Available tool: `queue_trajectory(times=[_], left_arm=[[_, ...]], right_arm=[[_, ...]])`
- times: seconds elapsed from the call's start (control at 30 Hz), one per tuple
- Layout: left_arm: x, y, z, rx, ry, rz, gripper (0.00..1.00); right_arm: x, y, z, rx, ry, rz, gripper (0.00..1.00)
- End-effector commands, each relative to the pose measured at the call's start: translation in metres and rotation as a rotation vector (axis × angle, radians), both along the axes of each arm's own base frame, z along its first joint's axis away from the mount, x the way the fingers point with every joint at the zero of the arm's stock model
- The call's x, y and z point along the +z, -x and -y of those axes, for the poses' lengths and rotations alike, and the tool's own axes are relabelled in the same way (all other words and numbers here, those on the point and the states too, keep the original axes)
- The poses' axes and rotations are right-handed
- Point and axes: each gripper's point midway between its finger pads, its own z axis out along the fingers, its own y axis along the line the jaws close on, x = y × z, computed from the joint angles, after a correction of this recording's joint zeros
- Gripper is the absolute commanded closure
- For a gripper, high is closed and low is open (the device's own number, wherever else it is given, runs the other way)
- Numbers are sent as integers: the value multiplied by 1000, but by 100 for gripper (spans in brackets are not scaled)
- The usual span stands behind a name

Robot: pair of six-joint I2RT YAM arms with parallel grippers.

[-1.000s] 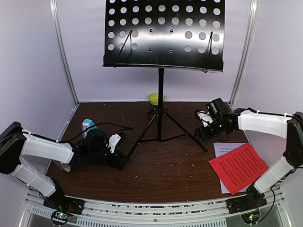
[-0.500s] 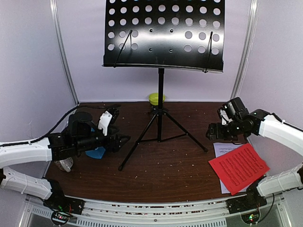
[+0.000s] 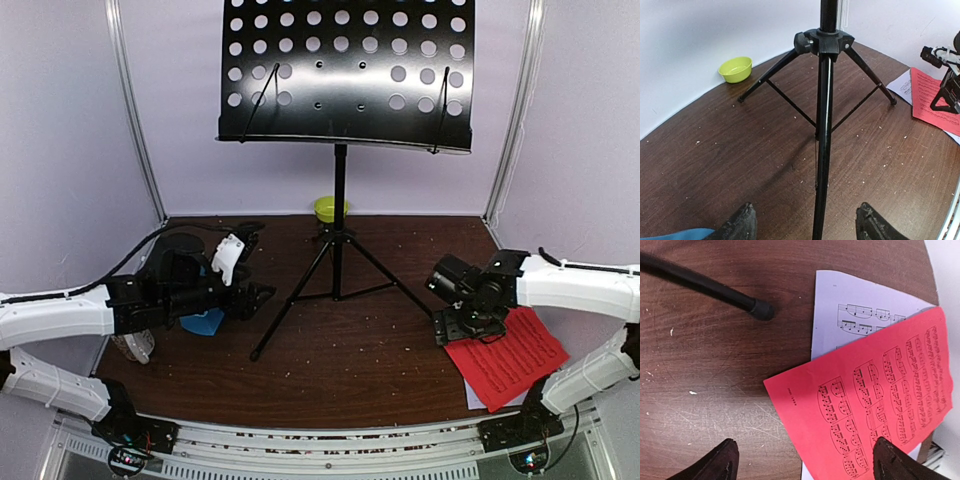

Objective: Set up the instrument practice props

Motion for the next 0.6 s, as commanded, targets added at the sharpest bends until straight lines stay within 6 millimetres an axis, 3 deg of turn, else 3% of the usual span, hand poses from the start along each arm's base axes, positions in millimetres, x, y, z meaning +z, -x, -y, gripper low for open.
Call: queue_trajectory(times=[0.0, 0.13, 0.33, 0.57], left_arm=[[26, -5, 10, -34, 4, 79, 30], [34, -3, 7, -41, -1, 102, 30], [37, 2, -4, -20, 32, 105, 30], [39, 6, -14, -21, 25, 118, 29]], right_arm=[[9, -5, -3, -20, 184, 75, 7], [1, -1, -22, 51, 315, 65, 13], [-8, -6, -35, 92, 444, 62, 21], [-41, 0, -30, 110, 514, 7, 23]])
